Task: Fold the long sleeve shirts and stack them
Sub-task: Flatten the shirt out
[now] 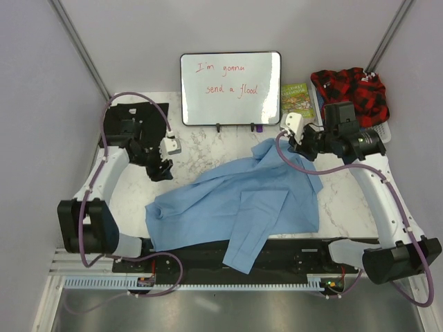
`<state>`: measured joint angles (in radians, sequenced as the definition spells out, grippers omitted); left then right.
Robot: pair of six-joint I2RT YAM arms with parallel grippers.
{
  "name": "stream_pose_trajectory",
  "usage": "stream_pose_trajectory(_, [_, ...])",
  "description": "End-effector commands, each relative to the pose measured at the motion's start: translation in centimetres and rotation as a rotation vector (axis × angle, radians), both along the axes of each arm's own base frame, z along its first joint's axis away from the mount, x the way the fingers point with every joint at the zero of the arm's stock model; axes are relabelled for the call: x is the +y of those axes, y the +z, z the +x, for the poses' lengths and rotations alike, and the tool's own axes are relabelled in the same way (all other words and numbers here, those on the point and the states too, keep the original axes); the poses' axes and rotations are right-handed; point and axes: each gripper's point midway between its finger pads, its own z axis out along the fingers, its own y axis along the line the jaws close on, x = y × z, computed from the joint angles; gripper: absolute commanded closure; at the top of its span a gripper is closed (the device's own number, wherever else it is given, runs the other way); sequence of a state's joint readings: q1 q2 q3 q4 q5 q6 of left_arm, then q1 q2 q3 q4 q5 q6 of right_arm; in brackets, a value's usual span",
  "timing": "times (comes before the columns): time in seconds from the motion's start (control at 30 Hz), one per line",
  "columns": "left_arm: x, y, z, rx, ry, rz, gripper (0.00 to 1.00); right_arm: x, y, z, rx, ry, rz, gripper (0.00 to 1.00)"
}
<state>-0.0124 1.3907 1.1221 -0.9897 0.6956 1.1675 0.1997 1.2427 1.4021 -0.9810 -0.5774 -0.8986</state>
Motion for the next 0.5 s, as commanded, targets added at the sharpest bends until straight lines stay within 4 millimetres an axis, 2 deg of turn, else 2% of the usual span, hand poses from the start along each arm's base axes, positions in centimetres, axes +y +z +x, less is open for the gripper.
stream_pose_trajectory(0.0, [-1.6,-2.0,1.1,0.155,0.088,-0.058,0.37,-1.0,-1.4,-2.0,0.000,0.030,-0.057,1.00])
stream_pose_trajectory(0.17, [-0.8,-6.2,0.8,0.243,0.106,0.043,0.36,-1.9,-2.4,-3.3,-0.015,0.037,-0.102,1.00])
stream_pose_trajectory(0.27, [-0.7,-7.9,-0.6,0.305,0.078,0.086,0.32,-1.8,-2.5,-3.6,-0.007,0.035,-0.095,1.00])
stream_pose_trajectory(0.3, [-0.7,-8.8,-1.8,0.342,0.060,0.105,0.32,-1.8,-2.7,-3.5,0.003,0.030,-0.096,1.00])
stream_pose_trajectory(0.4, [-1.1,-10.0,-3.1,0.373,0.033,0.129,0.29,-1.9,-2.7,-3.5,0.006,0.022,-0.100,1.00])
stream_pose_trajectory(0.47, [-1.4,-10.1,-2.9,0.365,0.035,0.117,0.32,-2.2,-2.8,-3.7,0.006,0.019,-0.113,1.00])
